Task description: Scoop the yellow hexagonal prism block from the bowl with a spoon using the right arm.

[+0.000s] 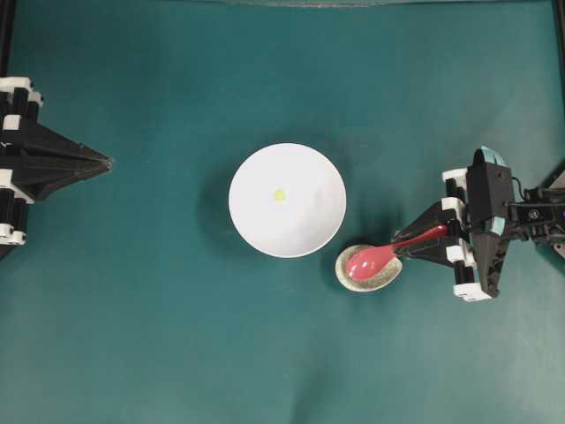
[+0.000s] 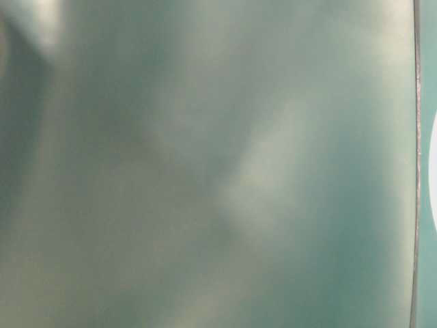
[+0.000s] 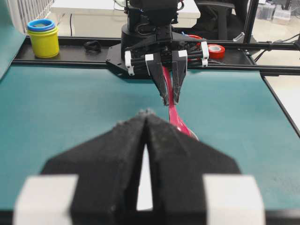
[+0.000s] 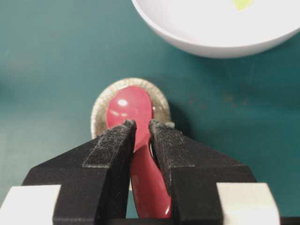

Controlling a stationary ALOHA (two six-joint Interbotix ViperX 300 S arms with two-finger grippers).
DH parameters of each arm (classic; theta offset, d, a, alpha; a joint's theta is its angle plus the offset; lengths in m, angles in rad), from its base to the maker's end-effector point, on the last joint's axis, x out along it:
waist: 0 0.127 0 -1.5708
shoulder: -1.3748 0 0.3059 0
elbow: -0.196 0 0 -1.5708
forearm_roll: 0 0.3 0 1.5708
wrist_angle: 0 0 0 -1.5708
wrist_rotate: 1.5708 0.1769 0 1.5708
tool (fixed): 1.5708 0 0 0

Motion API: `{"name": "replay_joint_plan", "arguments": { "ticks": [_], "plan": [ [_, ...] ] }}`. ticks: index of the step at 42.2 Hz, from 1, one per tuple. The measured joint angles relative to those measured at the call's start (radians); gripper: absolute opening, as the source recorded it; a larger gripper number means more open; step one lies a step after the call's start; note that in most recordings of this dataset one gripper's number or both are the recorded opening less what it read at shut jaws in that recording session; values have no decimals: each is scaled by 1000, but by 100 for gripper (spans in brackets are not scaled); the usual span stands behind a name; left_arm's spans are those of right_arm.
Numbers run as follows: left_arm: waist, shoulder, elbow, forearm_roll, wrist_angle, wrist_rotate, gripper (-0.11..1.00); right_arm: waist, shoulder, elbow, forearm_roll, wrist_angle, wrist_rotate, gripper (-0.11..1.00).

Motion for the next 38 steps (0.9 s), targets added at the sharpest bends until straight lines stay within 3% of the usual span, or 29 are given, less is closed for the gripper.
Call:
{"name": "replay_joint_plan", "arguments": {
  "ticks": [6, 10, 25, 38],
  "plan": [
    [0, -2, 0, 2, 2, -3, 0, -2, 0, 2, 0, 18, 2, 46],
    [0, -2, 0, 0, 2, -2, 0, -2, 0, 2, 0, 26, 2, 55],
    [0, -3, 0, 2, 2, -5, 0, 0, -9, 5, -8, 14, -5, 55],
    [0, -3, 0, 2, 0, -5, 0, 44, -17, 110, -8, -229, -3, 55]
  ]
}}
